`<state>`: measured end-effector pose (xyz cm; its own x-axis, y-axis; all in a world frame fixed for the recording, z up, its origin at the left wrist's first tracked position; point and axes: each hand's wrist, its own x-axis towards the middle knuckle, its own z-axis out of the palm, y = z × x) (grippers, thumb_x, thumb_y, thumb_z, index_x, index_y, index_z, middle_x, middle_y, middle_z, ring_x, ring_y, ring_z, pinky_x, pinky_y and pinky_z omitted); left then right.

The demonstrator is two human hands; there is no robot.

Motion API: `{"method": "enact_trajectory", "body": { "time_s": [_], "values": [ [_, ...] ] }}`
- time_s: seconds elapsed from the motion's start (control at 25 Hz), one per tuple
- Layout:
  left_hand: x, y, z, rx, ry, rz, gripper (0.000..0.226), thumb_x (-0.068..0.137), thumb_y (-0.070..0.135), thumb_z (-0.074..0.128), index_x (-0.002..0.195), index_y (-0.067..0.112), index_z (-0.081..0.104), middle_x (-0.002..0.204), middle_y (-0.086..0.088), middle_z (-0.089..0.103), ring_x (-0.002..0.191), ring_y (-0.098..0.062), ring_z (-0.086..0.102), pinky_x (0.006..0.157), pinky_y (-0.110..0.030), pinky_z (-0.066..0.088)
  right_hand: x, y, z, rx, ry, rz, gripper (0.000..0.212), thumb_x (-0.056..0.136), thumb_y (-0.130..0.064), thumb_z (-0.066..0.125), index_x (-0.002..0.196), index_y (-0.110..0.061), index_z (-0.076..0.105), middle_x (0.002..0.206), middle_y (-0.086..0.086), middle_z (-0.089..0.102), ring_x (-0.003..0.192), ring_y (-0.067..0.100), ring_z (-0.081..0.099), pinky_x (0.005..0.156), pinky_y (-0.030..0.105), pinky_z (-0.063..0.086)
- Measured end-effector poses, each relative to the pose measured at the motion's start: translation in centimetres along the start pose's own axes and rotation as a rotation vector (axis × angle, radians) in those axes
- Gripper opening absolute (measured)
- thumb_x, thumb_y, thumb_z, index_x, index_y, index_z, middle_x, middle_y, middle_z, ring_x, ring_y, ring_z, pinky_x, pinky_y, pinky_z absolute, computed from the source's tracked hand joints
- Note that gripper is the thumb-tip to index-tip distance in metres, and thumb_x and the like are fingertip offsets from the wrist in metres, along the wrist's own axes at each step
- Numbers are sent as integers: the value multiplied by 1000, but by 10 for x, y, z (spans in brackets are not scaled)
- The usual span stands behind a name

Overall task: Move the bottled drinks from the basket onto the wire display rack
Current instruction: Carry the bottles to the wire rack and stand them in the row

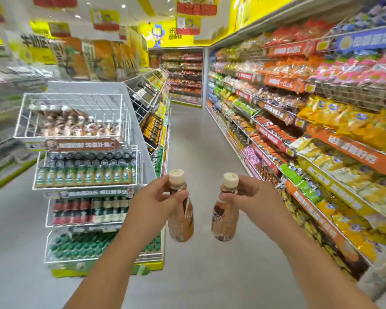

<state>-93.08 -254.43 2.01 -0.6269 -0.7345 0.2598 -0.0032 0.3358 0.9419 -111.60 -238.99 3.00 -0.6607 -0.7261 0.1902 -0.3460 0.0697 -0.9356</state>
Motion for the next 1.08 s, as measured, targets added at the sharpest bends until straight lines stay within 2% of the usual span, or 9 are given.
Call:
{"method": "enact_trajectory", "body": {
  "time_s": [0.2,0.36,0.44,0.52,0.72,0.92,1.0,1.08],
  "values": [
    [48,-26,-129,81,48,14,25,91,22,76,101,44,70,96,34,72,88,15,67,67,-4,47,67,-30,121,19,-28,-38,23,77,-12,86,92,-28,80,87,-13,79,81,-1,72,65,6,48],
    [91,-45,-217,156,98,-4,23,89,30,78,105,45,71,99,34,72,90,14,66,71,-8,48,118,-53,209,22,-34,-58,22,77,-15,87,91,-30,81,87,-11,79,84,4,72,65,10,50],
    [115,-57,-253,179,137,-22,22,88,33,78,105,45,71,97,32,73,89,13,66,73,-17,52,145,-63,247,12,-61,-60,21,77,-17,87,89,-33,80,86,-12,78,83,5,72,69,18,51],
    [139,-69,-278,178,174,-37,21,88,33,79,103,44,71,94,30,74,87,12,66,74,-23,54,173,-68,277,6,-102,-74,18,78,-19,87,88,-33,80,85,-11,78,80,6,71,70,22,50],
    [210,-106,-318,193,242,-62,17,89,30,78,101,42,73,96,28,74,88,8,67,76,-18,50,261,-68,331,-8,-164,-121,13,79,-21,86,85,-31,80,82,-9,77,72,3,66,60,11,47],
    [295,-133,-344,226,304,-88,16,88,32,78,101,40,74,97,24,76,89,7,68,77,-18,50,363,-66,376,44,-243,-147,22,80,-17,86,96,-30,79,88,-13,79,80,3,72,71,19,50],
    [329,-142,-356,234,331,-92,17,88,35,77,104,34,75,98,18,77,90,3,69,80,-24,54,400,-69,393,35,-270,-154,22,80,-17,86,96,-30,79,88,-13,79,81,5,73,72,21,51],
    [361,-152,-366,233,355,-104,17,87,37,78,104,35,74,97,19,76,89,3,69,79,-24,54,431,-71,408,18,-281,-153,19,81,-19,86,95,-31,79,88,-12,79,84,9,74,75,26,55]
  ]
}}
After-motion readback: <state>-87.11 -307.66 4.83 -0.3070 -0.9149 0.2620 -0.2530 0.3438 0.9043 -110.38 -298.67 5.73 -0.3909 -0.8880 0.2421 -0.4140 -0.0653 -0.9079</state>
